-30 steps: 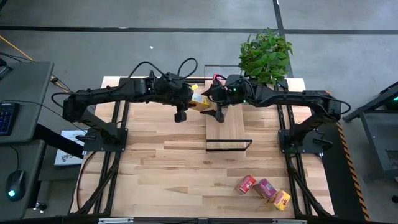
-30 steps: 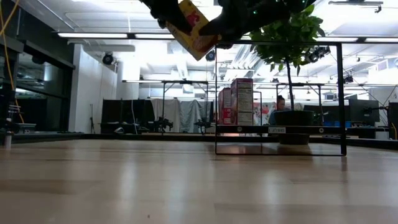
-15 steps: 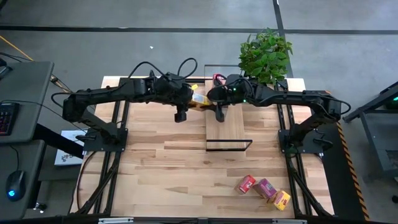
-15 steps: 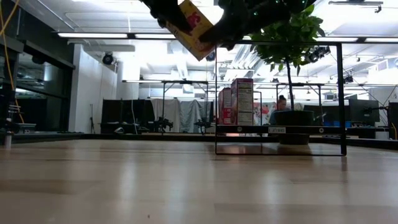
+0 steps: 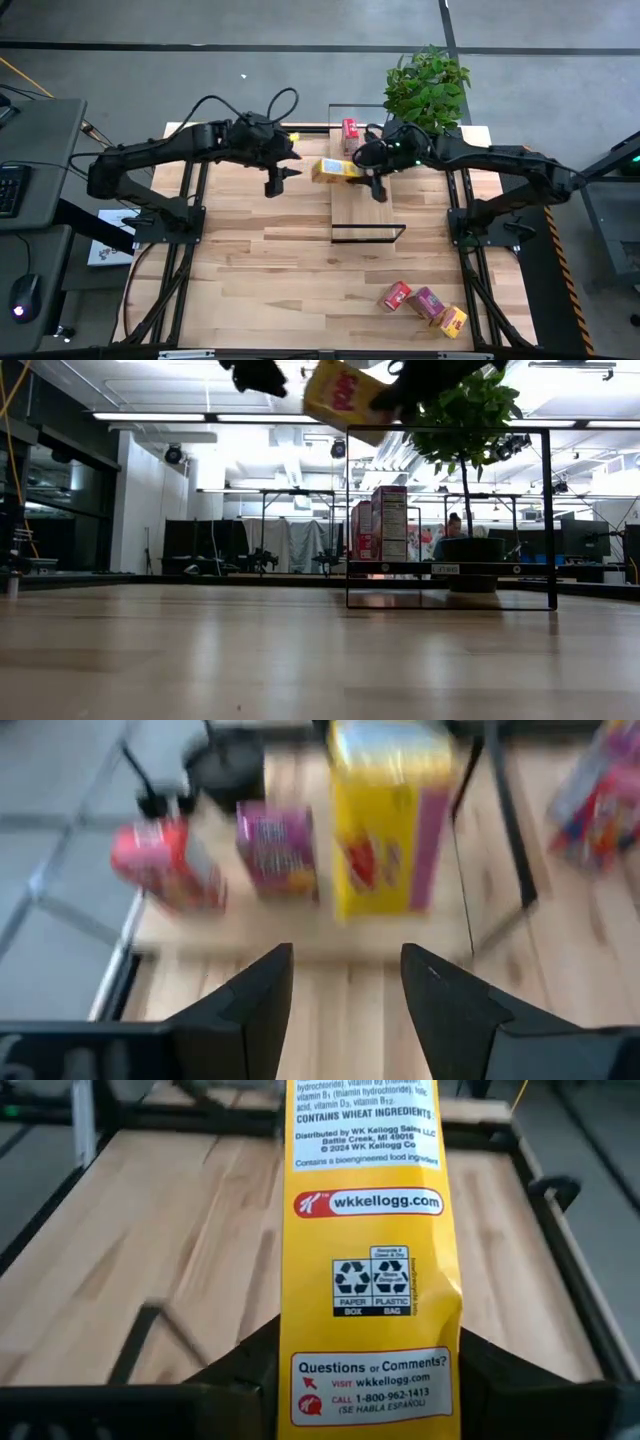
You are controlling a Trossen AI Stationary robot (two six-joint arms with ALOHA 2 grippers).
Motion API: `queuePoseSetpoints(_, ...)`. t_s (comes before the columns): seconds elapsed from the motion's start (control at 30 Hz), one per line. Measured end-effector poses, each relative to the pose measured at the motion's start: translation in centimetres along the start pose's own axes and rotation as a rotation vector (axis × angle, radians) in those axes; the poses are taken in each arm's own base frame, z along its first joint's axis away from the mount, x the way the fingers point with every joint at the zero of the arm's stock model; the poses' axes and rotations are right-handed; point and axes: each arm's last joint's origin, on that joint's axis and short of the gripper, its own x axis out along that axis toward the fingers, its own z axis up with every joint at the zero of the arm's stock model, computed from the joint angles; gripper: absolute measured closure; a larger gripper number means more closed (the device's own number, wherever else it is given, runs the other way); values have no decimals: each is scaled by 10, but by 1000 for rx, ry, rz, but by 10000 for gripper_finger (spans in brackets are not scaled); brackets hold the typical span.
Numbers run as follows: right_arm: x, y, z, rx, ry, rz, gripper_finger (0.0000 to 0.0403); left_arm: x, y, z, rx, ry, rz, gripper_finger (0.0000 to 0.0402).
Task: Stack cereal on shelf
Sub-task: Put the top yellow cereal box on the shelf
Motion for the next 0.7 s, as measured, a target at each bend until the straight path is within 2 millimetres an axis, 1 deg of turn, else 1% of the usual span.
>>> queuePoseSetpoints(0.1,-10,9,-15,24,38,19,263,13,-2,-19,10,-83,-14,225)
queuePoseSetpoints(0.2,-16,17,-41,86,57,20,267,24,-3,-42,-20,-173,-24,224)
queuePoseSetpoints(0.27,-21,23,-61,121,39,-2,264,32,-2,-55,-62,-226,-11,224)
queuePoseSetpoints(0.37,-27,31,-89,170,-68,-21,259,43,-5,-75,-115,-295,-6,224)
queuePoseSetpoints(0.43,-30,37,-103,173,-199,-28,259,49,-7,-84,-136,-376,-10,224)
queuePoseSetpoints(0.57,-29,44,-129,173,-438,-50,263,60,-12,-100,-154,-616,-38,224)
queuePoseSetpoints(0.63,-28,46,-138,168,-533,-71,264,65,-13,-109,-175,-732,-41,224)
queuePoseSetpoints(0.7,-28,47,-142,155,-619,-99,264,72,-14,-113,-203,-819,-52,224)
